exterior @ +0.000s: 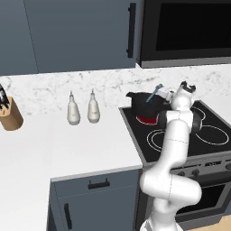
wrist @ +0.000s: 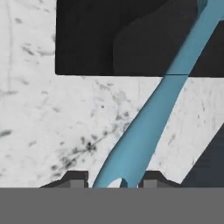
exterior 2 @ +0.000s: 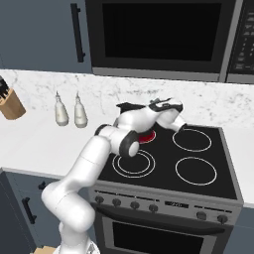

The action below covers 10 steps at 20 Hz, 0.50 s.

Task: Put the mushroom and bell pepper in the pot. Retrieve the spatula and lightly stir the vegetables in the pot.

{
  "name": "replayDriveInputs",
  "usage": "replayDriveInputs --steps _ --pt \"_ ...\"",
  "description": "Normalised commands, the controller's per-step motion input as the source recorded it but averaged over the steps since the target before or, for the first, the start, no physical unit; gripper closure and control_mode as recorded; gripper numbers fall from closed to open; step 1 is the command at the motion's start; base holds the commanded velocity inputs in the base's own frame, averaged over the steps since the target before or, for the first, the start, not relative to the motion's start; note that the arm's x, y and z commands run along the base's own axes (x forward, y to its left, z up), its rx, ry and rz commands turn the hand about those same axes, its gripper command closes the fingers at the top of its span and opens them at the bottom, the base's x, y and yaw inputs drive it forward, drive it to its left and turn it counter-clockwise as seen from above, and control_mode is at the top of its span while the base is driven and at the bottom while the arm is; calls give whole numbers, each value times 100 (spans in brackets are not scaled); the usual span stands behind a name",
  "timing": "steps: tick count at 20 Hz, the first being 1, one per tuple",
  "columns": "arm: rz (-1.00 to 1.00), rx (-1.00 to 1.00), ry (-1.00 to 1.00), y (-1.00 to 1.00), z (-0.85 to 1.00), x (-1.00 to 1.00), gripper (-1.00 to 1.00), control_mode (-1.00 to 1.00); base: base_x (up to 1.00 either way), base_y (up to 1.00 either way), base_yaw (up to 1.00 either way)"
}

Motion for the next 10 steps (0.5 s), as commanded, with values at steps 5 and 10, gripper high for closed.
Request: replayDriveInputs --steps 5,10 --pt "0 0 -32 -2 0 2 100 -100 0 0 0" --pt "2 -3 -12 -14 1 -15 100 -100 0 0 0"
